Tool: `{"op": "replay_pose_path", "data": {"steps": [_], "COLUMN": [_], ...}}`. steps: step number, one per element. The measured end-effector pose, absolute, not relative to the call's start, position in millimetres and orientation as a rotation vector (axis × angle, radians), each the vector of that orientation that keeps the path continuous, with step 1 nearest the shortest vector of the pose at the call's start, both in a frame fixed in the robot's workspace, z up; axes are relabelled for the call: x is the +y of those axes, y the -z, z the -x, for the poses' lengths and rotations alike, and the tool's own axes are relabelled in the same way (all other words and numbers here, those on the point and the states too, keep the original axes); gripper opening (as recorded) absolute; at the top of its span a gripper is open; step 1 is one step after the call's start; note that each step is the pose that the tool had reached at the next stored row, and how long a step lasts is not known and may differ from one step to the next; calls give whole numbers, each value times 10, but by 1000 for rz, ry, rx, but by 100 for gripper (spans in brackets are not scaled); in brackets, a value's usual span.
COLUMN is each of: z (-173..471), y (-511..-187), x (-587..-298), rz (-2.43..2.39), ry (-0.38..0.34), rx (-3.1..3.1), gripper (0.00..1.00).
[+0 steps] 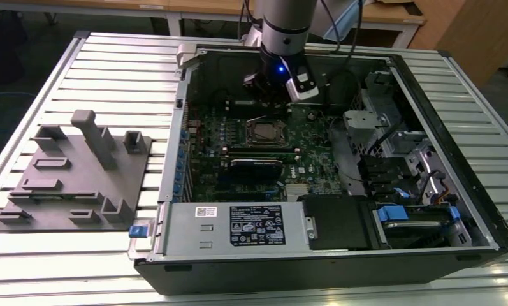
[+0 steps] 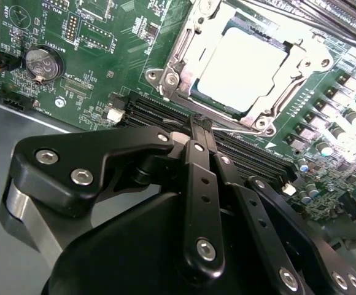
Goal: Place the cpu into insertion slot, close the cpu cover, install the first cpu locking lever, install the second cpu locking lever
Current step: 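Install the first cpu locking lever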
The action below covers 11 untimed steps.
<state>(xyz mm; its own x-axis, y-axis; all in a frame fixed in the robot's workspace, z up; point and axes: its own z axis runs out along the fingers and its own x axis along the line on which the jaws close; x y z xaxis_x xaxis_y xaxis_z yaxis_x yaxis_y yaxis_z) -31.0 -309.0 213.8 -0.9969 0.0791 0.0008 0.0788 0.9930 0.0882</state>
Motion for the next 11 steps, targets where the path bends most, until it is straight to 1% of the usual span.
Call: {"op": "replay_pose_path", "data": {"steps": [11], "z": [270], "y": [-2089], "x": [-3090], "rz": [-124], "ry": [-139], "rx": [3133], "gripper": [11]}}
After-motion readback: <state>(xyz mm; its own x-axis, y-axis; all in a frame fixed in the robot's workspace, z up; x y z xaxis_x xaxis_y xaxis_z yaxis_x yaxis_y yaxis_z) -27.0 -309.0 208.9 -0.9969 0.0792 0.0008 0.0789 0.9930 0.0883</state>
